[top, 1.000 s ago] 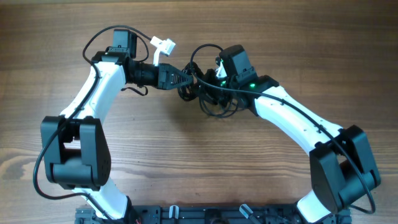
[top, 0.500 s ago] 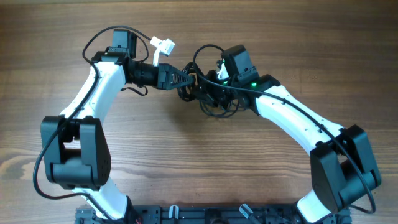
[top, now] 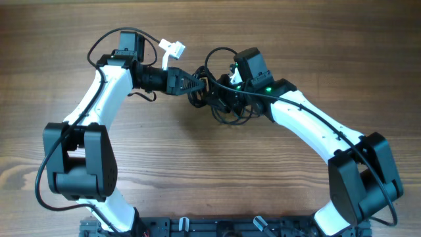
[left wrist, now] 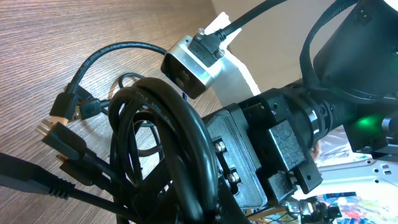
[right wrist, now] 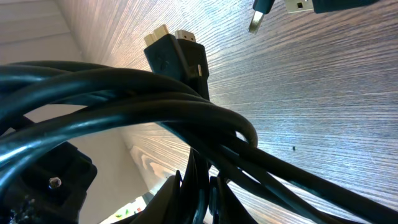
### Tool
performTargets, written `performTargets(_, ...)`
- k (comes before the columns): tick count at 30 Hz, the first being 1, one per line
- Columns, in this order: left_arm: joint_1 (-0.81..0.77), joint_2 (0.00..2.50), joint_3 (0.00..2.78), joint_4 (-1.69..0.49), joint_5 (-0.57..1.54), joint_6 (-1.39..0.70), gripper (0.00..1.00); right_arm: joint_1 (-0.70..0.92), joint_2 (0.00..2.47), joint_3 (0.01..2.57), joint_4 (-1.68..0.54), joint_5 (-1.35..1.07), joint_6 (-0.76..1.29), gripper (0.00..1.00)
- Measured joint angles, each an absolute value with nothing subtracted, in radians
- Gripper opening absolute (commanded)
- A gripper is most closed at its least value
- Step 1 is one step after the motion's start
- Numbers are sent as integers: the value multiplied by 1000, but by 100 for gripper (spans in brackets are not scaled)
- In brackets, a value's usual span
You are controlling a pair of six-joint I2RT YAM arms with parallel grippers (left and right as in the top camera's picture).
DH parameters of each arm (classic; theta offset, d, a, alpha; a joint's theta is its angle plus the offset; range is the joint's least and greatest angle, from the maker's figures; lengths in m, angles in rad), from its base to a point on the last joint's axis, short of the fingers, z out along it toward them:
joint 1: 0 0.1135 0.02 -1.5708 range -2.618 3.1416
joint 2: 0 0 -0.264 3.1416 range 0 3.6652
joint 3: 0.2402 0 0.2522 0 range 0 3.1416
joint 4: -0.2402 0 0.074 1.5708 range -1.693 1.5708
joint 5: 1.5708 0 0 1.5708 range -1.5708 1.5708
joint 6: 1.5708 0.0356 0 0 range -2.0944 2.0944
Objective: Untangle cables
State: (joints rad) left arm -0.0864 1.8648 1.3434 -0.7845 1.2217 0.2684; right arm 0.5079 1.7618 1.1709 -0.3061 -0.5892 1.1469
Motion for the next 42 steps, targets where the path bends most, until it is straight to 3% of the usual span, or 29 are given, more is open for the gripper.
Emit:
performTargets(3,-86,1864,1343,-785,1222,268,4,508,1762,1171,-306,-582,1142,9)
performTargets(8,-86,1865,1343,-785,1222,268,4,508,1762,1171,-307,-574,1139,11)
performTargets(10,-86,1865,1343,-785,1222,268,4,508,1762,1171,-307,-570,1137,4)
performTargets(29,-87,1866,1343,-746,1190,249,4,508,1716,1171,-315,-522,910,4)
performTargets(42,-93,1866,1343,-690,1102,91,4,510,1544,1171,-499,-488,992,4)
